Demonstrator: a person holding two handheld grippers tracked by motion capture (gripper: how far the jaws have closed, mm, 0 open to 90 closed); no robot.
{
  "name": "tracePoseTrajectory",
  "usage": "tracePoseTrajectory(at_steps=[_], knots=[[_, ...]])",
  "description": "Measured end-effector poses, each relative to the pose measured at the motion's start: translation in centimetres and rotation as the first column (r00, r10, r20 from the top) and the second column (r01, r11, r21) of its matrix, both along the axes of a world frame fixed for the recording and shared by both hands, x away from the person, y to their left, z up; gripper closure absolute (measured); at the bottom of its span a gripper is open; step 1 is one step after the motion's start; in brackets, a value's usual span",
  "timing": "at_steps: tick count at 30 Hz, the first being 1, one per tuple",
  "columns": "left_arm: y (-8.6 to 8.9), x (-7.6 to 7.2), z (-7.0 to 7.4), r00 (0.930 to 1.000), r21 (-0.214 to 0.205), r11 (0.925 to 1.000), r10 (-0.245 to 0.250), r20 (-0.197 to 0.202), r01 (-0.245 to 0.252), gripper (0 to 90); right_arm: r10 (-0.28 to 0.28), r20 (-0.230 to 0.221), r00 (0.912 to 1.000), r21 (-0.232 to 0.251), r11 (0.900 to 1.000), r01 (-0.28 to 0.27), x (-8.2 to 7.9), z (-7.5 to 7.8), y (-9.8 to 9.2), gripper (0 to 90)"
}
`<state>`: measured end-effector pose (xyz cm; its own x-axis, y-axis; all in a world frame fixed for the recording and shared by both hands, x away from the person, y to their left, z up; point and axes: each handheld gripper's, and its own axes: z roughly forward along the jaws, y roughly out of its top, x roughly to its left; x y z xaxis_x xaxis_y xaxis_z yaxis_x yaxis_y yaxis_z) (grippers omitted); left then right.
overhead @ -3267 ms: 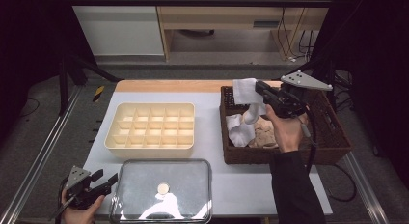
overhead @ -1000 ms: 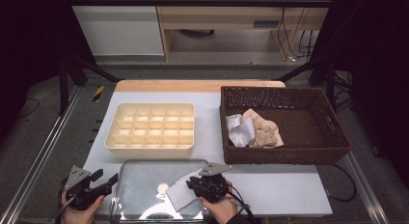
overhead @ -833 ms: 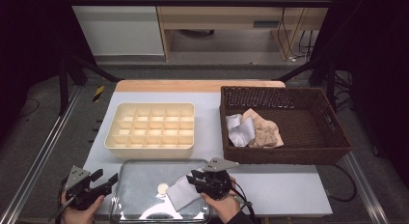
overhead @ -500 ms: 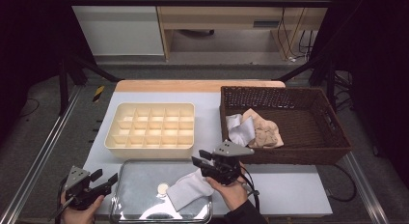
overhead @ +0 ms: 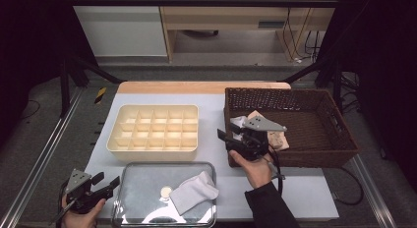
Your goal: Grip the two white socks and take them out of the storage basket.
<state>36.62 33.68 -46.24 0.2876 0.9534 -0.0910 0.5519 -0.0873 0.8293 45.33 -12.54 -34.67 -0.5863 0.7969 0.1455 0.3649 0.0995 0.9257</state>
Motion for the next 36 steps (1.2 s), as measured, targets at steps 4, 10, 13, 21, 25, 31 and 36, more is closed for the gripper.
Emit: tracePoseTrajectory(at_steps=[4, 10, 13, 21, 25, 31, 36], knots=[[0.0, 0.0, 0.0, 1.0000, -0.004, 1.0000, 0.001, 0.001, -0.001, 35.3, -0.049, 0.004, 0.9988, -0.009, 0.9988, 0.049, 1.4, 0.9, -1.1, 50.8], [0.0, 0.0, 0.0, 1.0000, -0.003, 1.0000, -0.001, -0.001, 0.001, 35.3, -0.111, 0.018, 0.9937, -0.047, 0.9927, 0.111, 3.3, 1.8, -2.2, 47.3], [0.0, 0.1, 0.0, 1.0000, -0.002, 1.0000, 0.000, -0.001, 0.000, 35.3, -0.130, 0.017, 0.9914, -0.067, 0.9892, 0.131, 4.3, 2.0, -2.7, 45.9], [0.0, 0.1, -0.1, 1.0000, -0.004, 1.0000, 0.000, -0.002, 0.000, 35.4, -0.215, 0.009, 0.9766, -0.109, 0.9706, 0.215, 7.1, 1.7, -4.1, 47.1], [0.0, 0.1, -0.1, 1.0000, 0.001, 1.0000, -0.002, -0.002, 0.002, 35.3, -0.245, -0.004, 0.9694, -0.131, 0.9611, 0.243, 8.4, 1.0, -4.6, 47.6], [0.0, 0.1, -0.1, 1.0000, 0.001, 1.0000, -0.002, -0.003, 0.002, 35.4, -0.280, -0.046, 0.9589, -0.183, 0.9461, 0.267, 10.1, -0.3, -5.2, 50.5], [0.0, 0.1, -0.1, 1.0000, 0.000, 1.0000, -0.002, -0.004, 0.002, 35.4, -0.291, -0.088, 0.9528, -0.224, 0.9378, 0.266, 11.2, -1.7, -5.5, 51.6]])
